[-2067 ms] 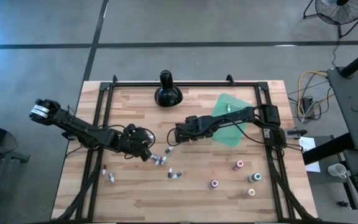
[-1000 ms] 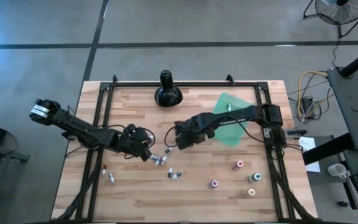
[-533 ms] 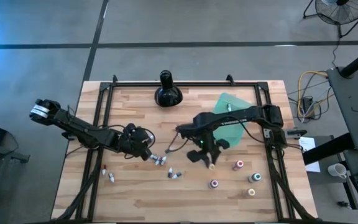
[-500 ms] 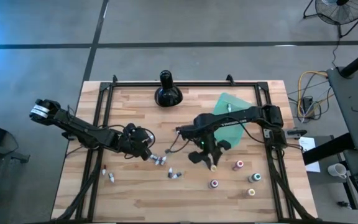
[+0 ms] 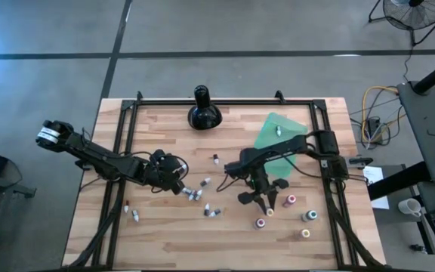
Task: Pick & Place food coloring
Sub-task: Adjust the large yellow food coloring bottle in the table
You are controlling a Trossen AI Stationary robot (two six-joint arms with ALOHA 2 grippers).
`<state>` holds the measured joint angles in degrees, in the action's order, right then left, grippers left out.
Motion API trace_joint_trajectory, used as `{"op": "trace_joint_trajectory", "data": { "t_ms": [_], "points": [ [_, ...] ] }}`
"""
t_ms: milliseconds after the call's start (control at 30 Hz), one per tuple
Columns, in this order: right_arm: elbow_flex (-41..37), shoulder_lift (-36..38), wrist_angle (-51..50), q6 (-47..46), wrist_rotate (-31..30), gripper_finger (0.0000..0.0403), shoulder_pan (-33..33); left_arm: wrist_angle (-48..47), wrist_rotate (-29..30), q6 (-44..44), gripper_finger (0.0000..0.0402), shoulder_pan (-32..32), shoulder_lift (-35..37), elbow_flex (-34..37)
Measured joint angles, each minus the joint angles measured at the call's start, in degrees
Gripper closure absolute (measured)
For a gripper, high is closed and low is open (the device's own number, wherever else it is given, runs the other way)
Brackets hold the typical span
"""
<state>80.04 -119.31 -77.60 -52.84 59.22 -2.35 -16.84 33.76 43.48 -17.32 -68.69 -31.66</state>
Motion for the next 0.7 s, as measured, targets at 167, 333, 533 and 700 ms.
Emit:
{"op": "trace_joint_trajectory", "data": {
  "t_ms": [167,333,533,700],
  "points": [
    [-0.1,-1.5,0.1,1.5,0.2,0.0297,0.3,0.3,0.0,0.0,0.0321,0.0,0.0,0.0],
    [-0.2,-2.3,0.0,2.5,0.0,0.0276,0.4,0.2,0.0,0.0,0.0321,0.0,0.0,0.1],
    [0.4,-2.3,0.2,2.6,-2.1,0.0254,1.0,0.3,0.0,0.0,0.0321,0.0,0.0,0.1],
    [2.0,-2.2,0.2,2.1,-3.7,0.0258,2.2,0.3,0.0,0.0,0.0321,0.0,0.0,0.1]
  ]
}}
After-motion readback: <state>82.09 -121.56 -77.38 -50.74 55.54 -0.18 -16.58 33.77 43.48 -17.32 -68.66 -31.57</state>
